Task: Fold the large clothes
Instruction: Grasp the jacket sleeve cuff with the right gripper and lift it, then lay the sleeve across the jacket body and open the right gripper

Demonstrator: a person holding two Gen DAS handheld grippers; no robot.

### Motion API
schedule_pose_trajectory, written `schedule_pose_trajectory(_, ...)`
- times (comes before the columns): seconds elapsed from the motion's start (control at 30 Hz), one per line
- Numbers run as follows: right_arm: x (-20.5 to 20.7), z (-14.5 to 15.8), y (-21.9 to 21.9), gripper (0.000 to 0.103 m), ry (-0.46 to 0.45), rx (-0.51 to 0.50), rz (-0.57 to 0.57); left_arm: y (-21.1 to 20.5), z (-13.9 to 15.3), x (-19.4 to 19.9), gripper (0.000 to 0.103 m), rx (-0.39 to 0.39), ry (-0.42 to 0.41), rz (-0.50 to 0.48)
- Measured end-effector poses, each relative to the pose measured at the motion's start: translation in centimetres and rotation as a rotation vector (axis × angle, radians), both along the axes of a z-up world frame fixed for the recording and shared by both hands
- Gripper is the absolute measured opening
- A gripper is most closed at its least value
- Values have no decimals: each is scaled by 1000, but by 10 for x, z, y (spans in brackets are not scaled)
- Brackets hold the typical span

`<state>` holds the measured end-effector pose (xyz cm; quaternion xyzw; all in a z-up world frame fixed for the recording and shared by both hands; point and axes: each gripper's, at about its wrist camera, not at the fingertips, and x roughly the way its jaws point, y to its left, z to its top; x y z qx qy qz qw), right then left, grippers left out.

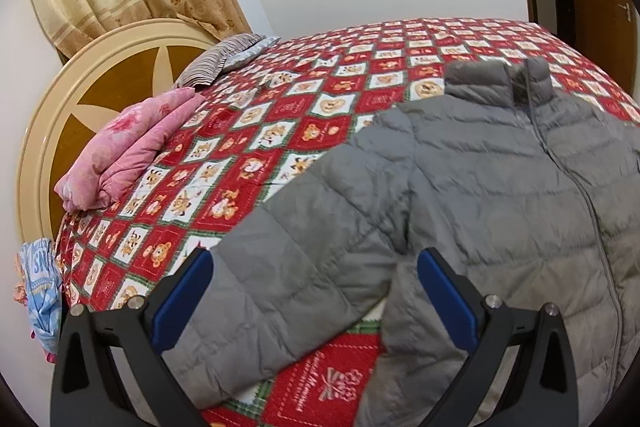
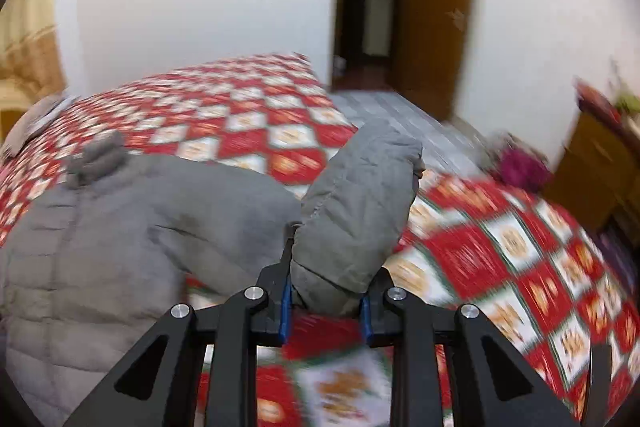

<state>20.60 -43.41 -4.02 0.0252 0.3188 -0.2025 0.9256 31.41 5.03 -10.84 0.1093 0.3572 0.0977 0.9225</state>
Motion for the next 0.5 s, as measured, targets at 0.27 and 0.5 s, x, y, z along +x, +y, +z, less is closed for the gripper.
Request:
schedule_pose_trajectory(0.27,60,8,134,24,4,-65,272,19,7,4,103,-14,-20,10)
schedule_pose_trajectory(0.5,99,-25,249,24,25,-55,474,38,3,6,103,-6,-18,41)
